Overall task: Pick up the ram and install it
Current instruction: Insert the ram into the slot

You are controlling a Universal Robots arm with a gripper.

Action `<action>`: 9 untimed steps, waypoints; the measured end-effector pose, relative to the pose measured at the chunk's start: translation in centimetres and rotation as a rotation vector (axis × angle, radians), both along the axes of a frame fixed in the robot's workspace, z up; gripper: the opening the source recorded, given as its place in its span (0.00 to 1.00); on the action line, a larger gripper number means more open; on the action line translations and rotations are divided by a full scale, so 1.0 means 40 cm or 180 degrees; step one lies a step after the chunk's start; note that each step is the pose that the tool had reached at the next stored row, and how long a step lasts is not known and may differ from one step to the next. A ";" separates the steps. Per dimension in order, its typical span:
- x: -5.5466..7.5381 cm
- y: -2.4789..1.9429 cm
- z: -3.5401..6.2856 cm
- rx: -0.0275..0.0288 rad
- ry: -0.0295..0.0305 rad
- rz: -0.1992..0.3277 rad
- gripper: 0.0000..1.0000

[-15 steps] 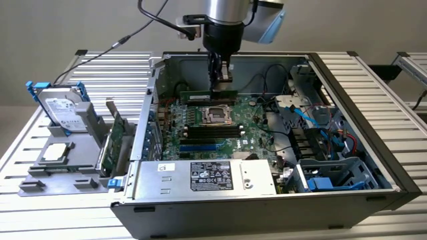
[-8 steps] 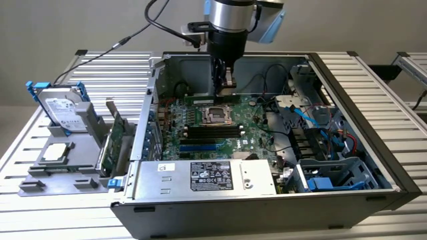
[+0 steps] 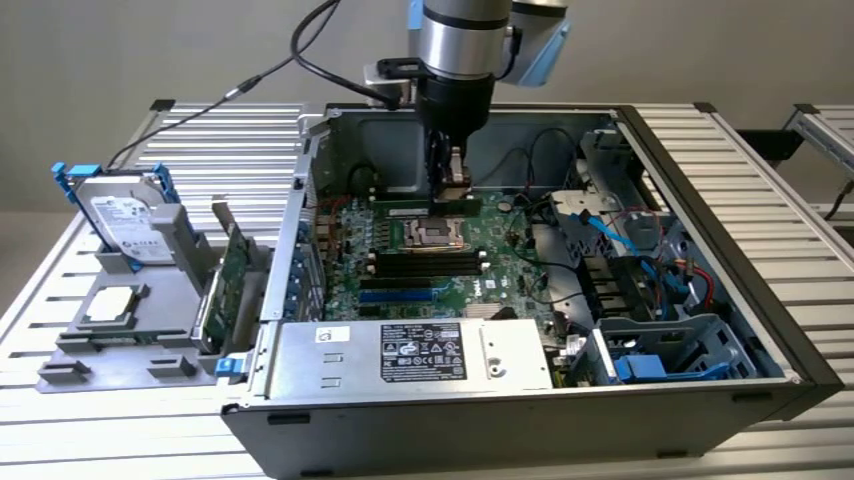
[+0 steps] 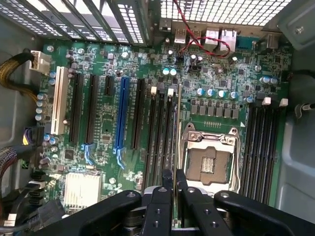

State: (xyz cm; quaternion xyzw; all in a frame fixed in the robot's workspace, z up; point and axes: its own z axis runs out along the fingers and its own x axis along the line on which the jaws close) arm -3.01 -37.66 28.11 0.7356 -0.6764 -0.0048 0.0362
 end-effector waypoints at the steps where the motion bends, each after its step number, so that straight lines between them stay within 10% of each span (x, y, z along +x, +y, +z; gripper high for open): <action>1: 0.000 0.000 -0.004 0.0000 -0.0003 -0.0016 0.14; 9: 0.001 -0.015 -0.020 -0.0006 -0.0023 -0.0050 0.14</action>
